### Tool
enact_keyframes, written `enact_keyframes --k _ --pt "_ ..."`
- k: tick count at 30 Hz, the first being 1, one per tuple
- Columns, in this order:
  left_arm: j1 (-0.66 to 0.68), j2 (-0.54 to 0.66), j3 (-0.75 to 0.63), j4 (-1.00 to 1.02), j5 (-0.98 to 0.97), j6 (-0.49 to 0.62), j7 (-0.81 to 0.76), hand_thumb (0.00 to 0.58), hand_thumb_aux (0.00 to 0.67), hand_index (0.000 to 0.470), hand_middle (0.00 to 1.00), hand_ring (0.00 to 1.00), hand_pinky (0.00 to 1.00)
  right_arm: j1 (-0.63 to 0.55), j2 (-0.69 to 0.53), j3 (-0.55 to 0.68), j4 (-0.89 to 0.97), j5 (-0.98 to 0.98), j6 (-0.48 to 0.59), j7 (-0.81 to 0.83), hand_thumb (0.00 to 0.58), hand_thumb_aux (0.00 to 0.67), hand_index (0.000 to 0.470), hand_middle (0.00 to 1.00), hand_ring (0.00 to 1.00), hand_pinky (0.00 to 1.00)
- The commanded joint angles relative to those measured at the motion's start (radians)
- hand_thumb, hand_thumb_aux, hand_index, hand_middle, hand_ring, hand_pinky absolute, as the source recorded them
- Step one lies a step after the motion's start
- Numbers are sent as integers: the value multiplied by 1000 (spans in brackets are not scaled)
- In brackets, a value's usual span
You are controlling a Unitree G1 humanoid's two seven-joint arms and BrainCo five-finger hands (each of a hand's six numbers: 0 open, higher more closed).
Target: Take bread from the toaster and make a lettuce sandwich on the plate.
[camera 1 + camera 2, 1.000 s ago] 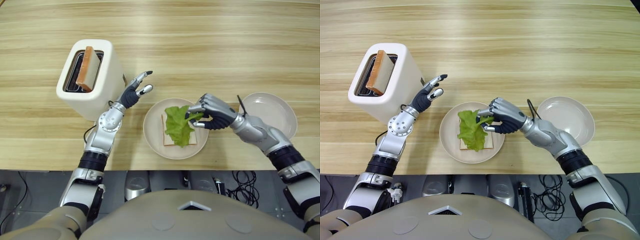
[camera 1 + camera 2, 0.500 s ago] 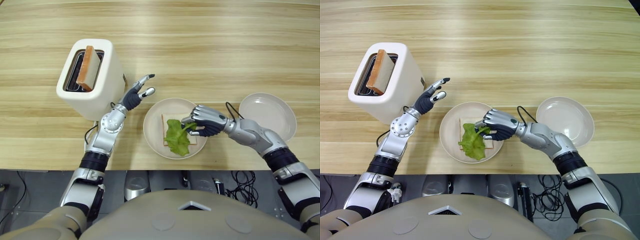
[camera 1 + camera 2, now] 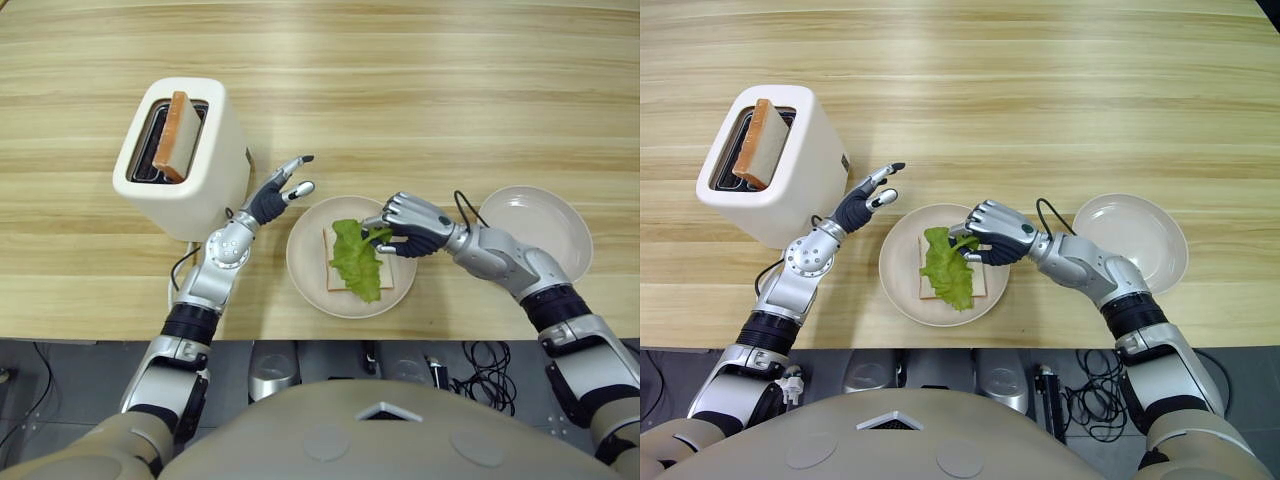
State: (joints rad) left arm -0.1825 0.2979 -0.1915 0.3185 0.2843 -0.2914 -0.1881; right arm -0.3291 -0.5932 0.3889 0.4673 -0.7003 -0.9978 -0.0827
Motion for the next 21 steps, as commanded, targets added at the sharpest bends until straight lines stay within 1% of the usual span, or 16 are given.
enact_keyframes --k 1,9,10,11,12,13,14,15,21 --pt "1 3 -13 25 12 3 -4 0 0 0 0 0 0 -14 6 -3 38 -36 18 -26 580 670 460 1000 1000 1000" --pt "3 5 -18 30 15 -1 -6 0 0 0 0 0 0 -28 15 14 104 -51 35 -41 580 670 460 1000 1000 1000" --pt "2 6 -18 32 15 -1 -6 0 0 0 0 0 0 -27 15 18 111 -53 38 -35 534 481 330 1000 1000 1000" --pt "2 7 -18 33 15 -1 -5 0 0 0 0 0 0 -26 15 23 117 -54 41 -29 534 481 330 1000 1000 1000" --pt "1 7 -18 35 15 -1 -4 0 0 0 0 0 0 -25 15 28 124 -53 44 -21 0 0 0 1000 1000 1000" --pt "1 7 -18 36 15 -2 -4 0 0 0 0 0 0 -25 14 33 131 -53 51 -12 0 0 0 1000 1000 1000" --pt "0 7 -19 39 16 -2 -4 0 0 0 0 0 0 -28 10 36 136 -59 60 -10 0 0 0 804 804 804" --pt "-2 6 -21 44 17 -3 -4 0 0 0 0 0 0 -31 7 37 141 -60 68 -8 0 0 0 761 761 761" --pt "-8 3 -24 63 19 -11 -7 0 0 0 0 0 0 -51 0 32 149 -57 84 -10 0 0 0 675 675 675"
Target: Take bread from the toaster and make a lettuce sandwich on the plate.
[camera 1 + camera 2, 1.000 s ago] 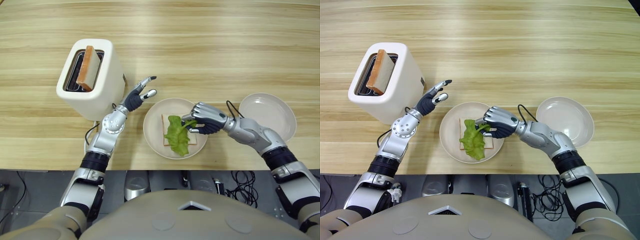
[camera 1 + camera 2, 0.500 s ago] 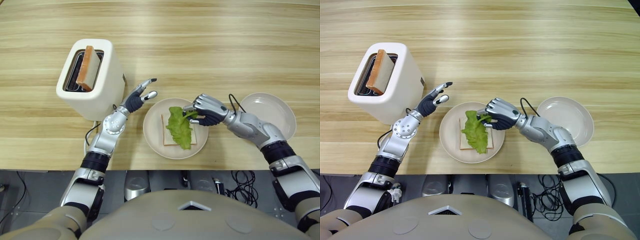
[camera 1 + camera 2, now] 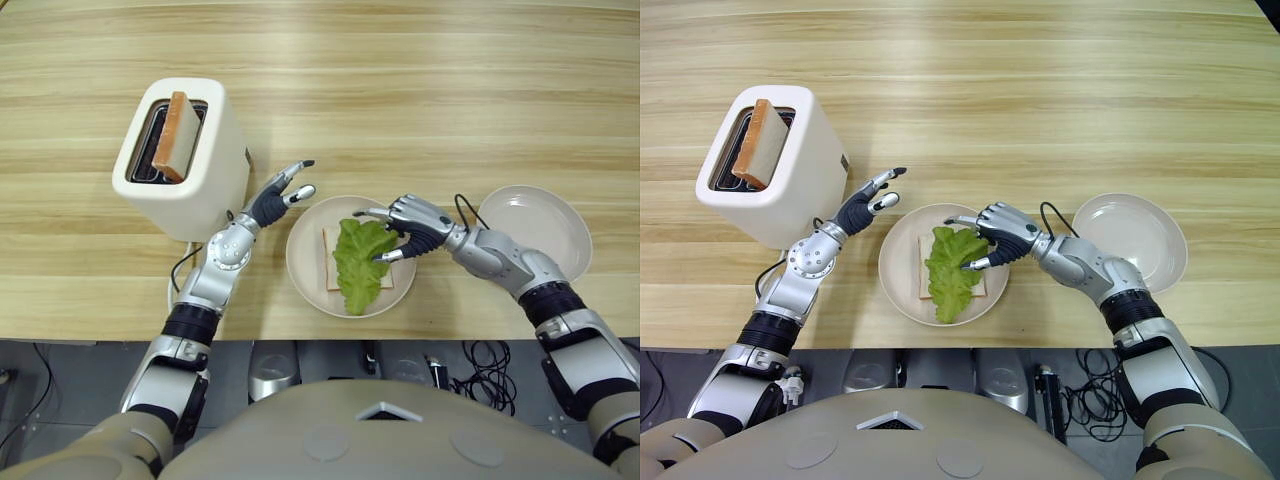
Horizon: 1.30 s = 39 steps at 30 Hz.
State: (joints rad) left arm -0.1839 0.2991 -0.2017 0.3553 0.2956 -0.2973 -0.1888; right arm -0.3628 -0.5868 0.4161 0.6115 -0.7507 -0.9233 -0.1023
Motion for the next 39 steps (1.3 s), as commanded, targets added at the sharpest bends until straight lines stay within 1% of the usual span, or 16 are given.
enact_keyframes --k 1,4,6,7,10,14,15,16,17,18,23,28,32,36,39 --pt "-8 2 -13 29 9 -6 -7 0 0 0 0 0 0 -19 -6 5 6 -7 10 8 0 0 0 675 675 675" --pt "-13 1 -13 38 10 -10 -8 0 0 0 0 0 0 -19 -6 8 6 -8 13 4 0 0 0 655 655 655" --pt "-13 0 -13 42 10 -12 -8 0 0 0 0 0 0 -21 -5 11 7 -10 15 4 0 0 0 616 616 616" --pt "-13 0 -13 43 10 -14 -8 0 0 0 0 0 0 -23 -4 12 8 -11 15 4 0 0 0 616 616 616" --pt "-15 -1 -13 48 10 -18 -8 0 0 0 0 0 0 -23 -4 10 5 -15 19 -3 0 0 0 553 553 553" --pt "-18 -2 -12 49 12 -24 -5 0 0 0 0 0 0 -25 -3 7 8 -21 22 -12 0 0 0 514 514 514" --pt "-18 -2 -11 46 13 -26 -2 0 0 0 0 0 0 -25 -2 5 8 -23 23 -20 0 0 0 467 467 467" --pt "-17 -1 -9 41 13 -27 0 0 0 0 0 0 0 -27 -1 2 10 -22 25 -28 0 0 0 388 388 388" --pt "-16 -1 -7 34 14 -29 4 0 0 0 0 0 0 -31 2 -3 13 -19 26 -38 0 0 0 388 388 388" --pt "-15 2 -5 23 18 -32 10 0 0 0 0 0 0 -35 4 -11 12 -20 30 -60 0 0 0 0 0 0" --pt "-9 10 7 -49 13 -37 14 0 0 0 0 0 0 -49 25 -76 1 30 46 -148 0 0 0 0 0 0" --pt "-2 14 4 -75 20 -30 15 0 0 0 0 0 0 -56 37 -67 12 18 49 -164 0 0 0 0 0 0" --pt "4 26 -4 -108 64 -33 34 0 0 0 0 0 0 -57 45 -78 8 13 48 -198 0 0 0 0 0 0" --pt "52 60 16 -302 143 -1 56 0 0 0 0 0 0 -67 49 -128 -8 51 49 -254 0 0 0 0 0 0" --pt "109 106 51 -508 295 65 79 0 0 0 0 0 0 -65 51 -147 -16 63 52 -270 0 0 0 0 0 0"
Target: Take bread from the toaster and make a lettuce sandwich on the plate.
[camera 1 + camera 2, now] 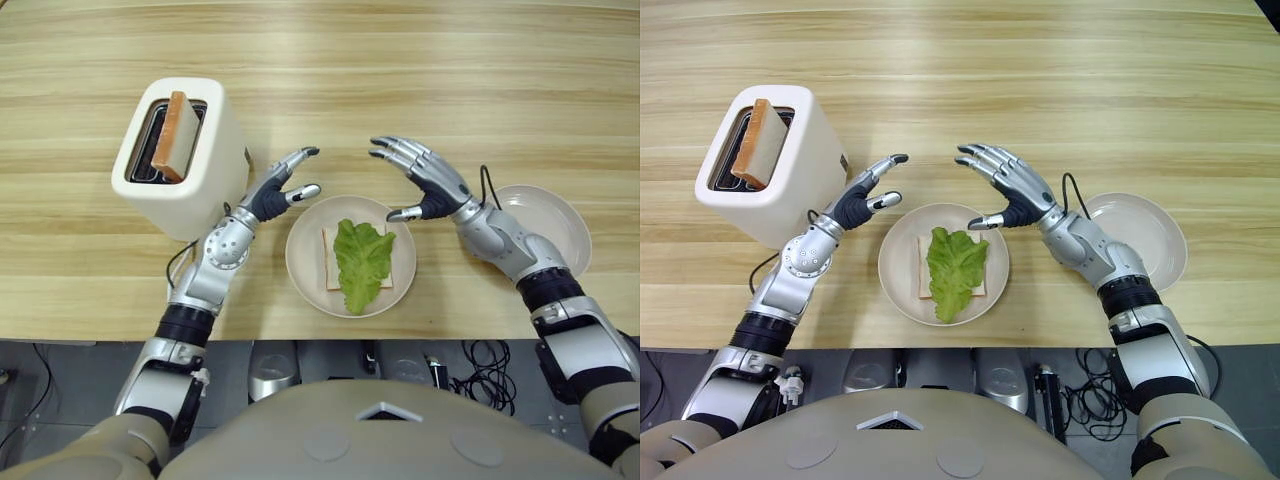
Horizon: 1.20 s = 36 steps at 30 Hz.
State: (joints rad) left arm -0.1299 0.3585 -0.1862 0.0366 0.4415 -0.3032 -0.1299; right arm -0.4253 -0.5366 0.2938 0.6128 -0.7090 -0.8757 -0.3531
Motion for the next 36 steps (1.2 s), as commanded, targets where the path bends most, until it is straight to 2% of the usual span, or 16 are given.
enact_keyframes --k 1,8,18,27,36 --pt "77 60 50 -263 200 99 20 0 0 0 0 0 0 1 -1 -28 -17 23 3 -20 0 0 0 0 0 0" --pt "169 118 178 -464 380 247 21 0 0 0 0 0 0 32 -10 -44 -22 25 11 -27 0 0 0 0 0 0" --pt "235 174 414 -387 355 348 74 0 0 0 0 0 0 45 -21 -95 -13 47 40 -86 0 0 0 0 0 0" --pt "217 175 395 -248 391 400 139 0 0 0 0 0 0 46 -3 -142 25 128 41 -82 0 0 0 0 0 0" --pt "210 190 335 -183 393 440 124 0 0 0 0 0 0 50 -15 -145 42 137 34 -76 0 0 0 0 0 0"
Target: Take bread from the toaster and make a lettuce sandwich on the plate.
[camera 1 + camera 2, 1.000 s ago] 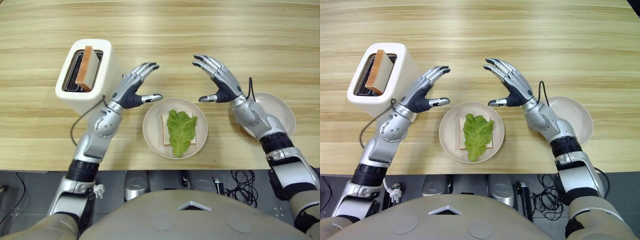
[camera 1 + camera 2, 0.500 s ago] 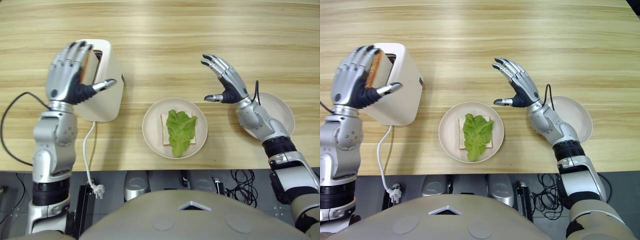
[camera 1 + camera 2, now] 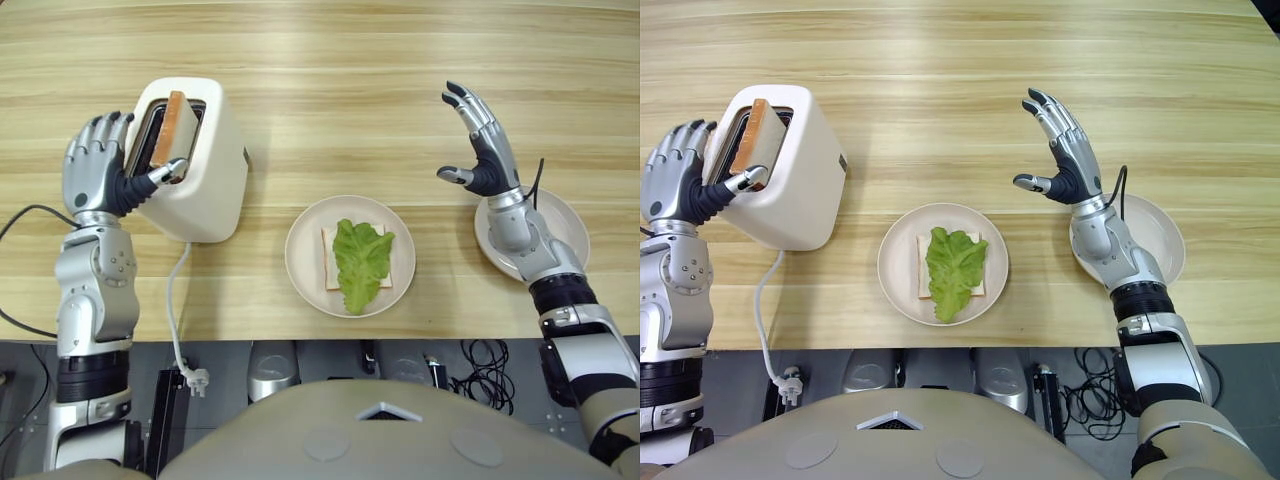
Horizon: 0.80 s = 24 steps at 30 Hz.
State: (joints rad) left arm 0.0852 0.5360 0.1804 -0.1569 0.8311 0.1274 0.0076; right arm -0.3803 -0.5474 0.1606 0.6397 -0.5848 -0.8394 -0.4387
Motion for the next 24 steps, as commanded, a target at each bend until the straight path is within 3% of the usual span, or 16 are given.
enact_keyframes --k 1,3,4,5,6,9,14,15,24 --pt "-5 16 -36 9 5 13 -15 0 0 0 0 0 0 5 -5 -10 16 13 -2 10 0 0 0 0 0 0" --pt "-6 19 -43 5 2 18 -16 0 0 0 0 0 0 6 -5 -8 19 12 -2 9 0 0 0 0 0 0" --pt "-6 20 -45 4 1 19 -16 194 123 85 0 0 0 7 -5 -8 19 12 -1 9 0 0 0 0 0 0" --pt "-7 22 -46 4 -1 21 -17 449 352 242 0 0 0 7 -5 -8 20 13 -1 9 0 0 0 0 0 0" --pt "-7 23 -47 5 -3 22 -18 545 504 346 0 0 0 7 -4 -8 19 13 -1 8 0 0 0 0 0 0" --pt "-11 23 -50 8 -12 21 -20 552 523 359 0 0 0 9 -1 -5 22 9 0 4 0 0 0 0 0 0" --pt "-32 21 -44 -9 -18 17 12 577 625 429 0 0 0 8 4 3 32 0 4 3 0 0 0 0 0 0" --pt "-40 21 -42 -14 -17 16 21 580 670 460 0 0 0 8 5 6 34 -3 6 3 0 0 0 0 0 0" --pt "-71 3 -41 -56 -30 5 68 580 670 460 0 0 0 7 17 25 46 -25 15 0 0 0 0 0 0 0"
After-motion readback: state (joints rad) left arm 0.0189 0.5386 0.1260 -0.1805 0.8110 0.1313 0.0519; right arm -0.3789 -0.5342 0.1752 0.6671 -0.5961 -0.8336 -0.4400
